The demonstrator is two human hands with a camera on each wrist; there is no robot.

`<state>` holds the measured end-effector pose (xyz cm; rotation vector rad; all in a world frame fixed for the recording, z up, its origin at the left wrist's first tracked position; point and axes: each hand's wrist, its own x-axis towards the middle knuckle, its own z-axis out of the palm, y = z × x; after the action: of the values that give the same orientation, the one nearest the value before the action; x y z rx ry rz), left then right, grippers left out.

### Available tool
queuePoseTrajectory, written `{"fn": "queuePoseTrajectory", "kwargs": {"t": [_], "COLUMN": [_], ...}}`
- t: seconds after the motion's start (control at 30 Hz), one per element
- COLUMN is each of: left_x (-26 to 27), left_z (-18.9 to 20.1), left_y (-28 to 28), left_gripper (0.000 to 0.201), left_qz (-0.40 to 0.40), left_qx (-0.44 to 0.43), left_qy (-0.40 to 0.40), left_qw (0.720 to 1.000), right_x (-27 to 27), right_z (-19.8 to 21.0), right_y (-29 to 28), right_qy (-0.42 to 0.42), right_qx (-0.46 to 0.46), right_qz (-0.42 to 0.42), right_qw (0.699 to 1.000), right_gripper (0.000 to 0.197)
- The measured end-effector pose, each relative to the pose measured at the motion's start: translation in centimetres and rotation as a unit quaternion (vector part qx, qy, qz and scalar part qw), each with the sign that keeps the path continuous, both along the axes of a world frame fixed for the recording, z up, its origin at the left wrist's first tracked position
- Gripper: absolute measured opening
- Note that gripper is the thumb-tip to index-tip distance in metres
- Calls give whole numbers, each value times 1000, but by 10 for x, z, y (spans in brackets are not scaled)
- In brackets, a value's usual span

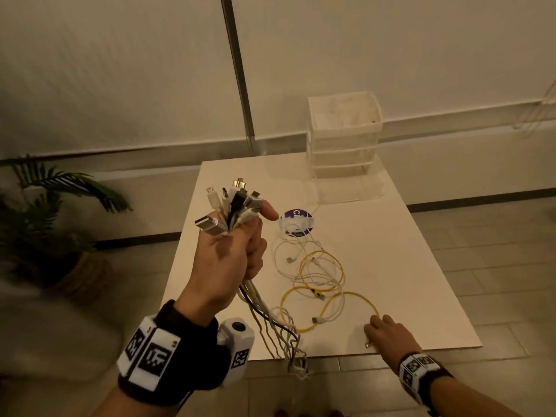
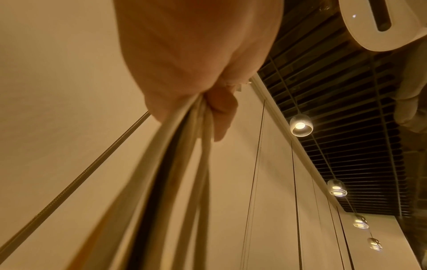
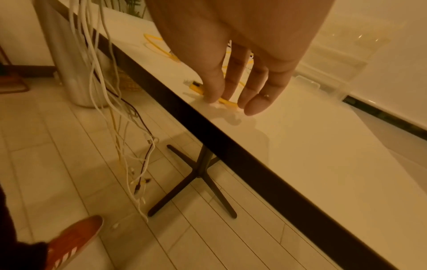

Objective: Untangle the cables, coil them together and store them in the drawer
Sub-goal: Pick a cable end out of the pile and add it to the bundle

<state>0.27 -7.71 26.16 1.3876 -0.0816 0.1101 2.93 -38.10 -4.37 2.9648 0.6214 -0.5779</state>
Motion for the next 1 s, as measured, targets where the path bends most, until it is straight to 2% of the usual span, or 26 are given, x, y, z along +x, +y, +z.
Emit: {"fn": "queuePoseTrajectory", "kwargs": {"t": [0.07,0.13,0.2,0.23,0.37,0.4,0.43,0.53,0.57,0.6,0.63,0.67,0.73,0.8,1.0], "left_x": [1,3,6,8,17,20,22,30,33,35,36,38,39,40,43], "left_z": [0,-1,0,1,8,9,10,11,12,12,13,15,20,23,22], "left_y": [0,0,-1,-1,-6,-7,-8,-9,-9,-10,-11,-11,-13,-12,-5], "left_gripper": [24,24,25,25,27,28,29,31,32,32,33,33,34,34,40], "left_qz": [4,7,8,8,8,14,20,40,44,47,49,49,47,42,40], "left_qx": [-2,-4,-12,-17,-22,-17,-14,-23,-27,-29,-33,-38,-53,-74,-116], "left_qy": [-3,-8,-12,-14,-2,1,4,14,18,20,22,23,33,50,77], "left_qw": [1000,1000,1000,1000,1000,1000,1000,999,999,998,998,998,997,995,990], "right_x": [0,7,19,27,60,66,71,75,73,71,66,62,51,42,36], "right_z": [16,34,67,84,158,177,196,252,268,282,294,304,318,324,323], "right_y": [9,20,35,42,62,68,75,97,105,113,122,131,149,163,181], "right_qy": [-20,-48,-15,4,-5,7,35,161,189,203,207,202,179,161,107], "right_qx": [48,146,258,326,550,605,664,793,814,826,833,836,831,825,808], "right_qz": [11,-37,-97,-133,-244,-268,-293,-333,-329,-316,-298,-275,-226,-189,-166], "right_qw": [999,987,961,936,799,749,687,484,441,420,417,430,475,508,555], "right_gripper": [51,28,17,16,14,12,11,11,12,13,12,11,9,14,19]}}
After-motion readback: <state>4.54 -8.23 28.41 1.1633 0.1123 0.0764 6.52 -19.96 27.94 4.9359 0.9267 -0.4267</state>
